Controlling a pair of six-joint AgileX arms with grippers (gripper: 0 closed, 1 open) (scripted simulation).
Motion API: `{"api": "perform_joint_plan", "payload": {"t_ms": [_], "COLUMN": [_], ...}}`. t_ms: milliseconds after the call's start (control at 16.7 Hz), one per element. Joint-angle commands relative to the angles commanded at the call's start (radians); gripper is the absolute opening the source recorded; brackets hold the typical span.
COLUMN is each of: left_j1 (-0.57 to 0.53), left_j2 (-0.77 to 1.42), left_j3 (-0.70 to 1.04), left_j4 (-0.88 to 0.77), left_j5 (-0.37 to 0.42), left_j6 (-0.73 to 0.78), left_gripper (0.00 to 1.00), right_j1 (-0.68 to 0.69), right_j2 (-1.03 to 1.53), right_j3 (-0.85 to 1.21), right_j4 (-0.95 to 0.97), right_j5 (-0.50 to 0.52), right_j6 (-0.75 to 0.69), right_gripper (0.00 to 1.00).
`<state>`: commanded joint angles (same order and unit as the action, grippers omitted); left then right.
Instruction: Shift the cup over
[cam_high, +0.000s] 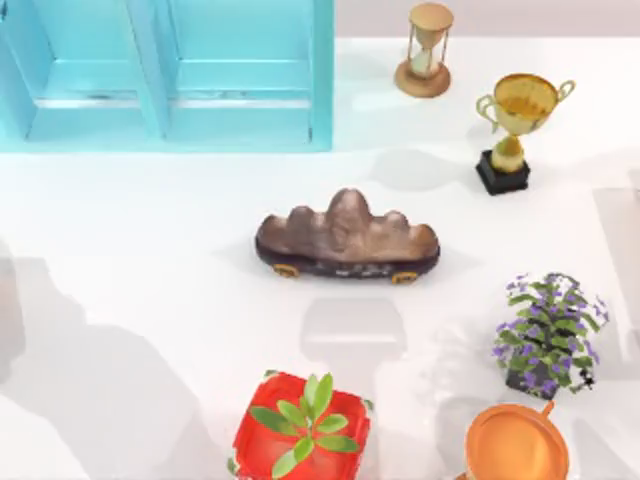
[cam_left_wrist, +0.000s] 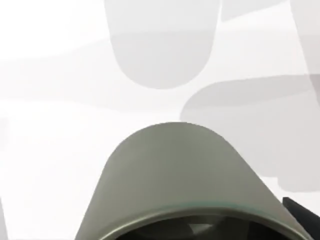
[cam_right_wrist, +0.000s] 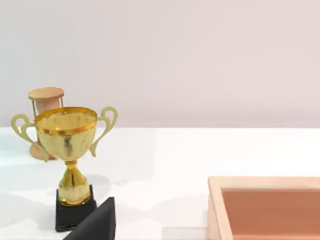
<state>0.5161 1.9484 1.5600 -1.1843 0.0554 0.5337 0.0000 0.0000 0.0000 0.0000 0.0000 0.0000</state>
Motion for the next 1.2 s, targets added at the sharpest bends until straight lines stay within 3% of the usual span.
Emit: {"api": "perform_joint_plan", "payload": {"t_ms": [300,660,900,1200], "left_j1": [0.102,-0.013,-0.018,-0.018], "left_j2": [0.033,0.083,0.084,0.084], "left_j3": [-0.069,-0.142,-0.143,-0.143], "left_j4": [0.120,0.212,0.213,0.213], "left_j5": [0.007,-0.003,-0.003,-0.003], "left_j6": [0.057,-0.005,-0.009,-0.009], "left_gripper": [0.00,0.00,0.00,0.38], "right_j1": [0.000,0.000,0.000,0.000], "right_j2": [0.000,0.000,0.000,0.000], "right_j3": [0.000,0.000,0.000,0.000], "right_j4": [0.000,0.000,0.000,0.000], "right_j5": [0.000,0.000,0.000,0.000], "right_j6": [0.000,0.000,0.000,0.000], "right_gripper": [1.00,1.00,1.00,1.00]}}
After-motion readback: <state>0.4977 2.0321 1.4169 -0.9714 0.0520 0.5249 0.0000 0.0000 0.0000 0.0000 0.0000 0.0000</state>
